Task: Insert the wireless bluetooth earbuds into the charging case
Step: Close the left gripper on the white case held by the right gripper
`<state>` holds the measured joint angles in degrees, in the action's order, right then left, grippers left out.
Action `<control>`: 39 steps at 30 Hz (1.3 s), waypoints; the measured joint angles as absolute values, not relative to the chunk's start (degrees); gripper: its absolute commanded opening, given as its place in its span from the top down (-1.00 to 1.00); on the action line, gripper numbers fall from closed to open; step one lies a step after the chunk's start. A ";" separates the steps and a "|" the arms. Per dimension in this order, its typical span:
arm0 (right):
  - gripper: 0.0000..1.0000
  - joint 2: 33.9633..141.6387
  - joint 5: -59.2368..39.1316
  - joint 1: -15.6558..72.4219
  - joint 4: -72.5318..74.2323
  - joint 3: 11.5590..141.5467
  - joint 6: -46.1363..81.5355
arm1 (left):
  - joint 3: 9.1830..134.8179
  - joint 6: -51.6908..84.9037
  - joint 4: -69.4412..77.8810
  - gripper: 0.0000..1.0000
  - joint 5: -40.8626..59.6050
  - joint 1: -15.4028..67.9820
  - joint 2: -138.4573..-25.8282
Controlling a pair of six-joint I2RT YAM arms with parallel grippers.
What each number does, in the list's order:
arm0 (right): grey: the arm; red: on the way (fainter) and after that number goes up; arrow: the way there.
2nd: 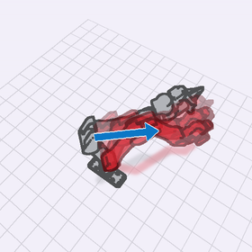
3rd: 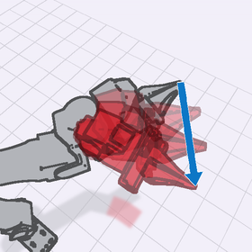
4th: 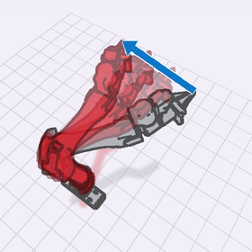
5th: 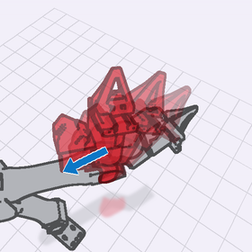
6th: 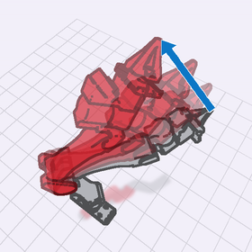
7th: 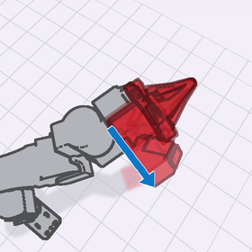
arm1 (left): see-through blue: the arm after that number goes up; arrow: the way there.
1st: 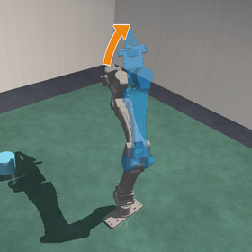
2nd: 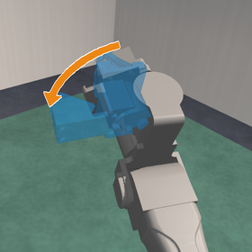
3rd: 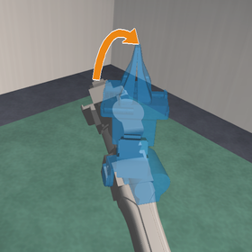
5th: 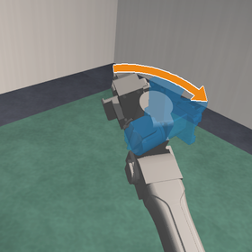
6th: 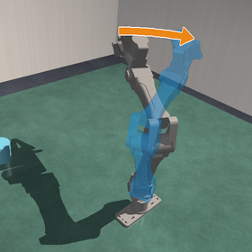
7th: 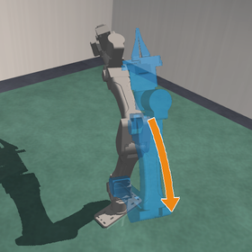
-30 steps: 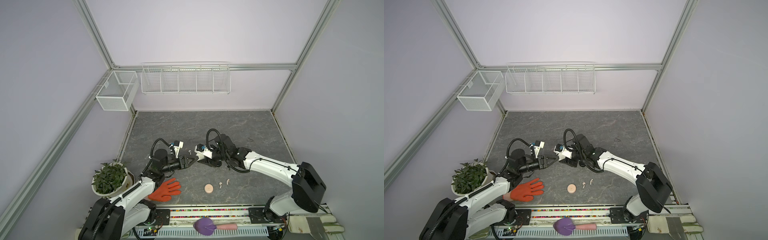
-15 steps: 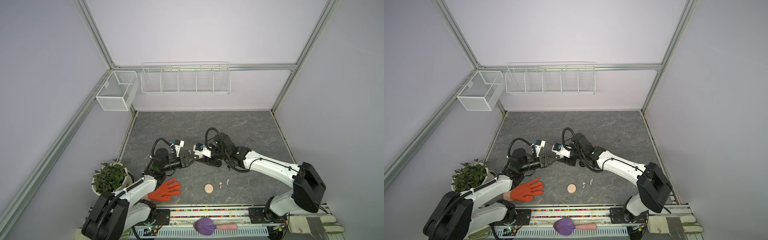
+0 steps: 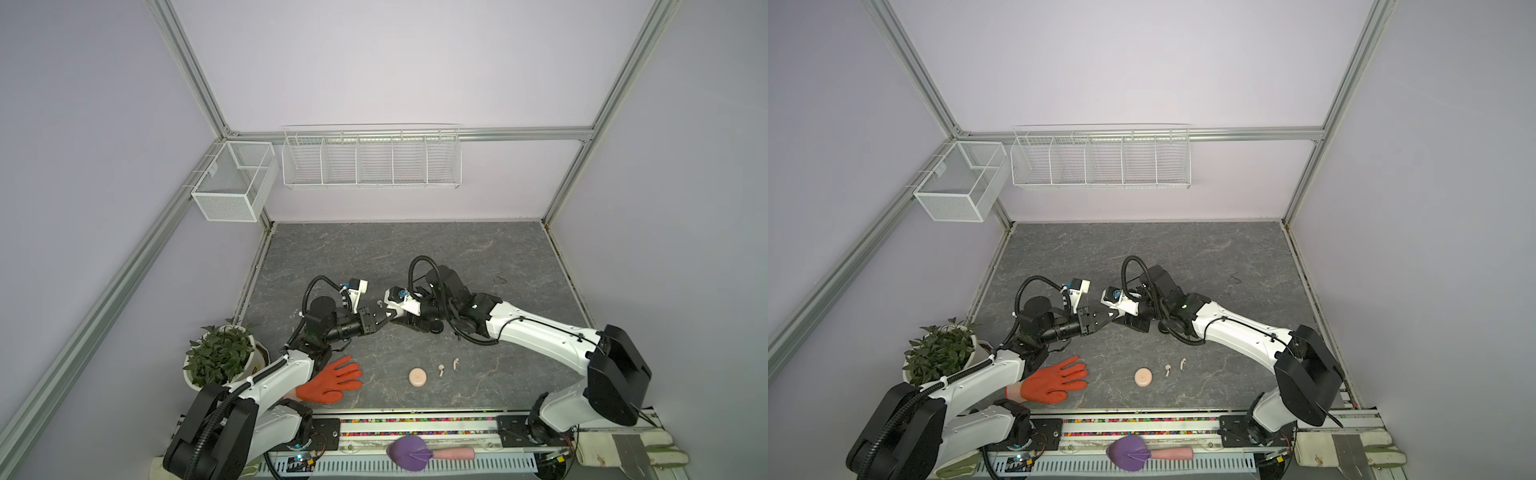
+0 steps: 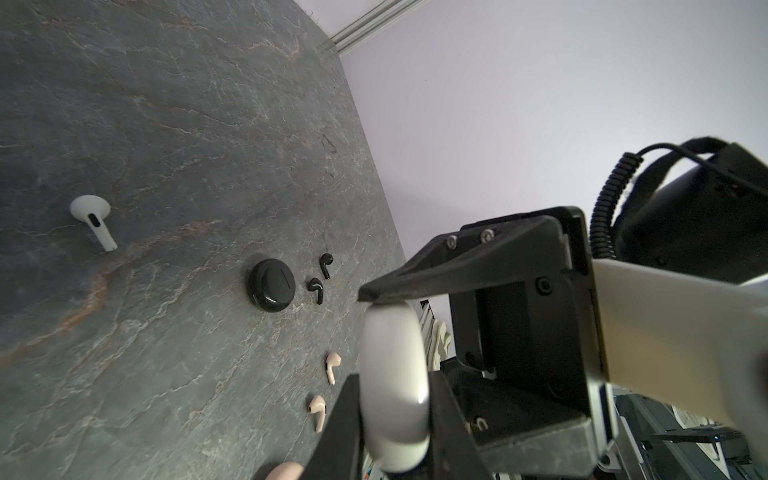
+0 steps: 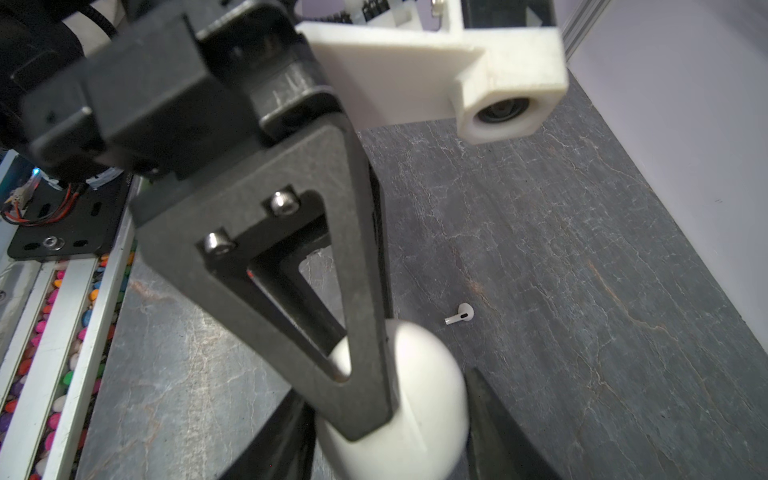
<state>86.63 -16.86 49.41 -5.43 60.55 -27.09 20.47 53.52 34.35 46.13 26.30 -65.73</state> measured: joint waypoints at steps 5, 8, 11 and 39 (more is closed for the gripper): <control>-0.41 86.00 -16.34 49.63 -6.61 60.82 -25.98 | 20.47 51.64 33.76 0.75 45.60 26.33 -63.16; -0.47 83.33 -17.02 49.56 -9.26 60.82 -24.01 | 20.45 49.47 33.28 0.90 43.83 26.37 -60.20; -0.48 78.81 -19.90 48.97 -11.75 60.82 -21.30 | 20.05 46.39 33.06 1.00 41.69 26.81 -56.62; 0.04 71.44 -51.86 39.03 -6.70 55.09 -3.99 | 17.17 29.39 50.06 1.00 49.45 34.57 -56.66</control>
